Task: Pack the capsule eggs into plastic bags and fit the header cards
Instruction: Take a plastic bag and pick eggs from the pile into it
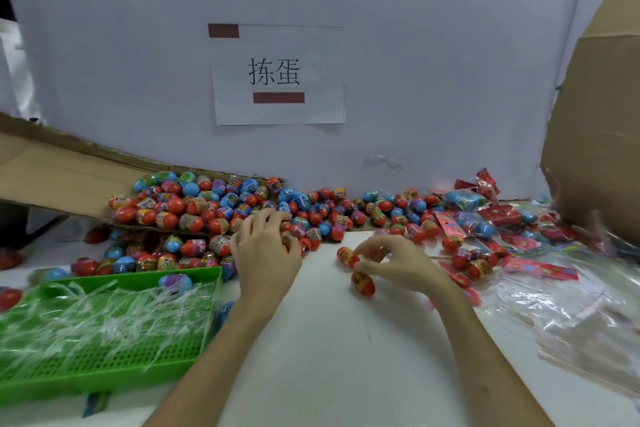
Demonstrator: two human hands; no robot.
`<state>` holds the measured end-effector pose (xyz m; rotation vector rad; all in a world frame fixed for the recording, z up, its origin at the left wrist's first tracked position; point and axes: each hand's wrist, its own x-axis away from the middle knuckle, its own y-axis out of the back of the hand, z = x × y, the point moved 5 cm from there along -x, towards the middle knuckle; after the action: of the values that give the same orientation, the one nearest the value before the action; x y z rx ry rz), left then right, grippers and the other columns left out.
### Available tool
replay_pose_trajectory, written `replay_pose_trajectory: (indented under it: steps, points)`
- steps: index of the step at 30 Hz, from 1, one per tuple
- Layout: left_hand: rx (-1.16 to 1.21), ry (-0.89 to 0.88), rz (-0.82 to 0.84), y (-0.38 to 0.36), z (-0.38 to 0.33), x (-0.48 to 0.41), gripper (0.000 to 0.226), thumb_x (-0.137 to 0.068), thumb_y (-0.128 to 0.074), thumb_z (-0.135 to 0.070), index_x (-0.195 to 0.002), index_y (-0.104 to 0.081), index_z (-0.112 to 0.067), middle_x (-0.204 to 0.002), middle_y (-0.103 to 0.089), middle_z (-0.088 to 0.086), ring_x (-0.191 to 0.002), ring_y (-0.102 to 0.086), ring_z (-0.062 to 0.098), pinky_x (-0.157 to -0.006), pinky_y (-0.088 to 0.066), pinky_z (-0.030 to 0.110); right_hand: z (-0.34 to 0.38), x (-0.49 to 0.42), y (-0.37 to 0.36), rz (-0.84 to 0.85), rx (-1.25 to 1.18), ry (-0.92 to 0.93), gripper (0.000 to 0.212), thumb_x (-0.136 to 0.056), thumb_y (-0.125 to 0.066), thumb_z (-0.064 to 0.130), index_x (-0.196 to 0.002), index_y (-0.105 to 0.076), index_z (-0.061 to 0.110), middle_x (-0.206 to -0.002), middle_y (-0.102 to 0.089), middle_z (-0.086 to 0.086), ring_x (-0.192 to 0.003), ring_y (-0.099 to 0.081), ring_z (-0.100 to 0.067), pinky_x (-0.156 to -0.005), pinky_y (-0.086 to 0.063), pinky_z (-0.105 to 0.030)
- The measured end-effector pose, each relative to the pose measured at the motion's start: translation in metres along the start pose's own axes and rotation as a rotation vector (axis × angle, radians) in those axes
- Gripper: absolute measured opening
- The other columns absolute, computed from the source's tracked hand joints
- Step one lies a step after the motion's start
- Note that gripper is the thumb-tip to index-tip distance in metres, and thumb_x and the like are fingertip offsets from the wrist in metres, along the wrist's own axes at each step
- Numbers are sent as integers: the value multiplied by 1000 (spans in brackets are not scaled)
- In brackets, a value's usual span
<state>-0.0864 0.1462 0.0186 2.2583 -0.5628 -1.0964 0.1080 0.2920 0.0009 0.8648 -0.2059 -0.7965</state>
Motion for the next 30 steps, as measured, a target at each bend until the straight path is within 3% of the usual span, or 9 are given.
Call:
replay_pose_trajectory:
  steps: [2,5,8,12,16,20,25,27,30]
  points:
    - [-213,14,132,-10,10,-1,53,-95,-65,-38,-146,-50,-32,-158,-41,-4,-149,-30,20,-122,-21,53,4,0,-5,9,9,11,24,-87,-77,45,-108,-73,35,-102,-67,10,-95,-63,-11,-86,-57,-37]
    - [-358,26,304,-27,21,1,60,-97,-61,-42,-154,-41,-35,-166,-29,-3,-154,-21,21,-125,-13,57,8,1,-7,30,-21,19,47,-82,-81,48,-124,-65,35,-114,-62,12,-96,-63,-9,-78,-55,-24]
    - [-333,18,329,-29,22,3,60,-98,-61,-39,-155,-40,-34,-168,-24,-1,-154,-21,21,-122,-21,53,9,2,-10,68,-12,2,54,-80,-84,44,-128,-61,35,-118,-60,12,-95,-65,-10,-76,-53,-19]
    - [-316,8,358,-29,21,5,57,-99,-60,-35,-153,-43,-31,-168,-24,1,-152,-24,24,-119,-29,51,11,0,-7,-20,-53,8,36,-87,-81,27,-120,-68,29,-110,-67,4,-95,-66,-16,-84,-58,-32]
    - [-337,-14,327,-29,20,5,51,-99,-60,-32,-149,-48,-31,-160,-35,1,-144,-35,24,-114,-33,47,8,0,-4,-108,-29,-39,24,-94,-72,27,-118,-68,27,-111,-68,2,-93,-64,-10,-79,-55,-25]
    - [-338,-24,300,-29,20,4,49,-99,-62,-32,-146,-49,-32,-146,-48,-1,-132,-46,22,-107,-37,43,7,3,-6,-33,-27,-38,39,-85,-80,41,-120,-66,32,-108,-64,10,-90,-60,-4,-74,-48,-21]
    - [-306,-84,327,-33,16,6,47,-101,-59,-35,-146,-48,-28,-146,-48,0,-127,-54,23,-106,-42,42,13,0,-16,-13,15,7,58,-90,-75,31,-142,-52,36,-123,-58,9,-99,-58,-10,-80,-49,-22]
    - [-283,-134,329,-35,13,7,44,-101,-58,-34,-144,-49,-27,-144,-49,0,-126,-55,22,-105,-43,40,14,-4,-22,-37,78,30,52,-94,-70,26,-142,-53,34,-125,-57,8,-97,-57,-10,-81,-50,-23]
    - [-197,-179,323,-34,9,8,40,-101,-61,-29,-140,-53,-27,-137,-54,-3,-118,-59,19,-99,-46,37,19,-6,-31,-66,66,69,28,-94,-70,25,-120,-68,33,-111,-65,11,-83,-63,-8,-68,-52,-21]
